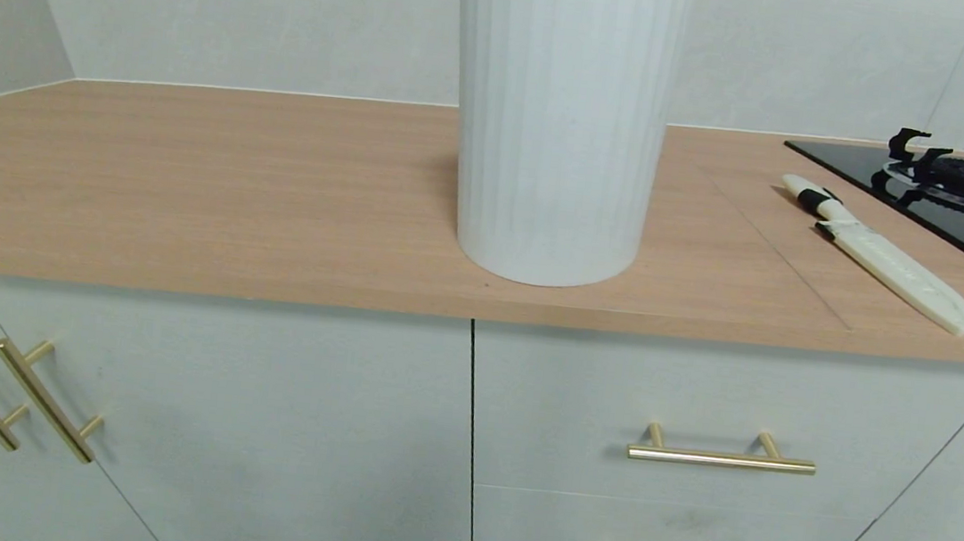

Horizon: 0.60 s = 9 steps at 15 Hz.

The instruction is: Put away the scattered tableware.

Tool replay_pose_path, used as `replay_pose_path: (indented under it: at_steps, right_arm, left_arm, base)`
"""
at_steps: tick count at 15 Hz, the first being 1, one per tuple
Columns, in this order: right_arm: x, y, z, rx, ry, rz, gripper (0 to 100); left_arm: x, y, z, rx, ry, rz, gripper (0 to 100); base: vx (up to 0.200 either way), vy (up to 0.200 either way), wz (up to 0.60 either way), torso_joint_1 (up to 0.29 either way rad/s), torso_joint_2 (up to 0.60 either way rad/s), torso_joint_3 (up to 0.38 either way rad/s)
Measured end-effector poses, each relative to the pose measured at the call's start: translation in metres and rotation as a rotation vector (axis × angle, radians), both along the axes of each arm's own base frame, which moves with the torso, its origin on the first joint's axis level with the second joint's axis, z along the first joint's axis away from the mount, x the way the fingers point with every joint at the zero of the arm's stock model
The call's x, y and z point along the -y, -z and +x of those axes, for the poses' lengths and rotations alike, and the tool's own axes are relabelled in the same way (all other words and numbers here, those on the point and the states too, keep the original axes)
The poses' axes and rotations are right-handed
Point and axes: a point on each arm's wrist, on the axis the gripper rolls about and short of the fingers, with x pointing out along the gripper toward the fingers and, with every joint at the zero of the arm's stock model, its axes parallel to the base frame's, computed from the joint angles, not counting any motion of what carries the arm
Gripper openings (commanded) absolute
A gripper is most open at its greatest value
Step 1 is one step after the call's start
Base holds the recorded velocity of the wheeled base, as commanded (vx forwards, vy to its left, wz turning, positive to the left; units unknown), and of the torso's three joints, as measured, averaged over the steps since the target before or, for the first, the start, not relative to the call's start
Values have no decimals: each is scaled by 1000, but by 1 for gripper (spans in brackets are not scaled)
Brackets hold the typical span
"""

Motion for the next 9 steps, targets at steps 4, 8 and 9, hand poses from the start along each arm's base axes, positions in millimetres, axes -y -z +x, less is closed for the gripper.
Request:
replay_pose_path:
  at_steps: [4,8,9]
  right_arm:
    - [0,0,0,0,0,0,100]
    - [0,0,0,0,0,0,100]
    - [0,0,0,0,0,0,100]
  left_arm:
    - [0,0,0,0,0,0,100]
    - [0,0,0,0,1,0,100]
    - [0,0,0,0,0,0,100]
  base:
    - [0,0,0,44,-195,-193]
    - [0,0,0,126,-475,-311]
    - [0,0,0,159,-486,-295]
